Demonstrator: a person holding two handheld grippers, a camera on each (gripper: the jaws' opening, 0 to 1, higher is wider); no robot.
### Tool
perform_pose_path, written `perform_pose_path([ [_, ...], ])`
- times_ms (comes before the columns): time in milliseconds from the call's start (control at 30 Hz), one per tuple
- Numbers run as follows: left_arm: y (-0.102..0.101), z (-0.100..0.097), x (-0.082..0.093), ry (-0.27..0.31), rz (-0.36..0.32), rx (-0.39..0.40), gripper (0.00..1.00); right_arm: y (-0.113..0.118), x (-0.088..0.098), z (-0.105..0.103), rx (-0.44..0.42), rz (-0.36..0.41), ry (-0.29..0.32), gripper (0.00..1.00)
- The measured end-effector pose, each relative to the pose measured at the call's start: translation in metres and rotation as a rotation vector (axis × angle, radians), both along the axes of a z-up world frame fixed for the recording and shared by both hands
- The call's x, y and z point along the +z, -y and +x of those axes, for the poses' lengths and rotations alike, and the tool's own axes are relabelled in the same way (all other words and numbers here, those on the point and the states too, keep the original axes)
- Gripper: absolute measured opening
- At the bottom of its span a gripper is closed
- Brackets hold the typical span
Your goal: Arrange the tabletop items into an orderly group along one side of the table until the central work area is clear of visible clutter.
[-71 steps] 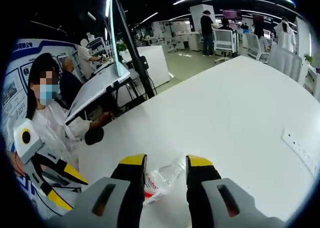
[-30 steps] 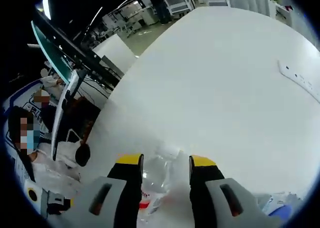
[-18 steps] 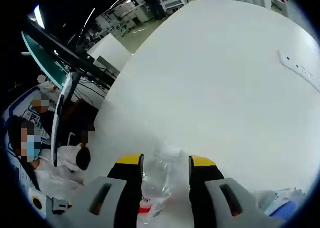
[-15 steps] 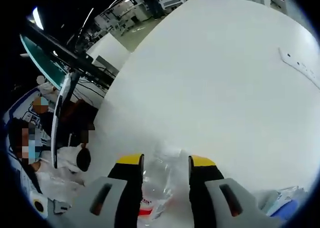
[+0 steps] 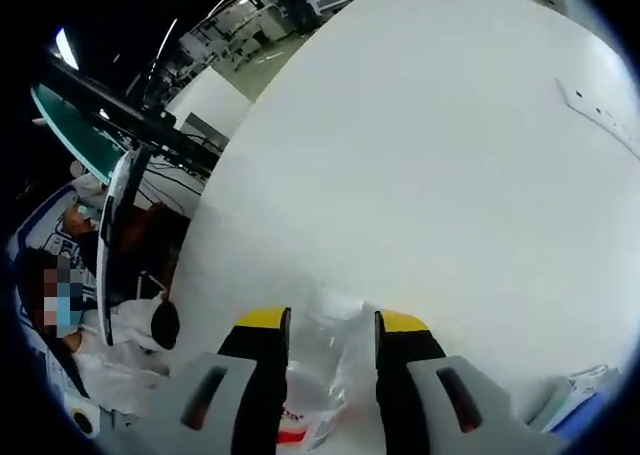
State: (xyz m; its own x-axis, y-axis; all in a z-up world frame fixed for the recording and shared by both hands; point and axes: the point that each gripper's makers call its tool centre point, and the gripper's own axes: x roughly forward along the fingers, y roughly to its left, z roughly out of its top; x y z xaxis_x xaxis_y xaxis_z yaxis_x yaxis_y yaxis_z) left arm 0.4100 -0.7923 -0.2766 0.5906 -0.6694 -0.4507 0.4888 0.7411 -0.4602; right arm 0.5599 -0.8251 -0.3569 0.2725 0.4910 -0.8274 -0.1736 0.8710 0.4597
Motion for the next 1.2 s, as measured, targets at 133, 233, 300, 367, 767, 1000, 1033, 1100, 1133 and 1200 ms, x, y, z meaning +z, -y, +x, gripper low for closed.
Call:
perform_pose_path([
  [133, 0.001, 0.0005, -0.001, -0.002, -0.003, 0.0, 0.29, -0.0032, -0.0032, 0.0012, -0.003, 0.008, -0.015, 0.31],
  [233, 0.0015, 0.0012, -0.0007, 0.0, -0.008, 0.001, 0.29, -0.0024, -0.0075, 0.0008, -0.006, 0.005, -0.026, 0.3],
  [300, 0.0015, 0.001, -0.0015, -0.004, -0.009, 0.002, 0.29, -0.0044, -0.0075, 0.0021, -0.012, 0.009, -0.019, 0.26],
  [367, 0.0014, 0.0007, -0.0025, -0.005, -0.008, 0.0, 0.28, -0.0067, -0.0049, 0.0006, -0.012, 0.015, -0.02, 0.25],
  [767, 0.0014, 0.0011, -0.0046, -0.01, -0.011, 0.004, 0.28, -0.0069, -0.0037, 0.0005, -0.029, 0.029, -0.035, 0.2],
  [1000, 0.0017, 0.0007, -0.0046, -0.011, -0.01, 0.002, 0.28, -0.0053, -0.0027, -0.0046, -0.022, 0.024, -0.034, 0.2],
  [1033, 0.0018, 0.0006, -0.0047, -0.011, -0.01, 0.001, 0.28, -0.0053, -0.0031, -0.005, -0.019, 0.022, -0.036, 0.2],
  [1100, 0.0022, 0.0003, -0.0045, -0.011, -0.01, 0.0, 0.28, -0.0048, -0.0039, -0.0036, -0.021, 0.023, -0.032, 0.19],
  [1133, 0.0023, 0.0003, -0.0046, -0.01, -0.009, 0.0, 0.28, -0.0044, -0.0043, -0.0027, -0.021, 0.023, -0.03, 0.19],
  [1200, 0.0027, -0.0002, -0.0045, -0.012, -0.01, -0.001, 0.28, -0.005, -0.0034, -0.0045, -0.016, 0.019, -0.026, 0.19],
])
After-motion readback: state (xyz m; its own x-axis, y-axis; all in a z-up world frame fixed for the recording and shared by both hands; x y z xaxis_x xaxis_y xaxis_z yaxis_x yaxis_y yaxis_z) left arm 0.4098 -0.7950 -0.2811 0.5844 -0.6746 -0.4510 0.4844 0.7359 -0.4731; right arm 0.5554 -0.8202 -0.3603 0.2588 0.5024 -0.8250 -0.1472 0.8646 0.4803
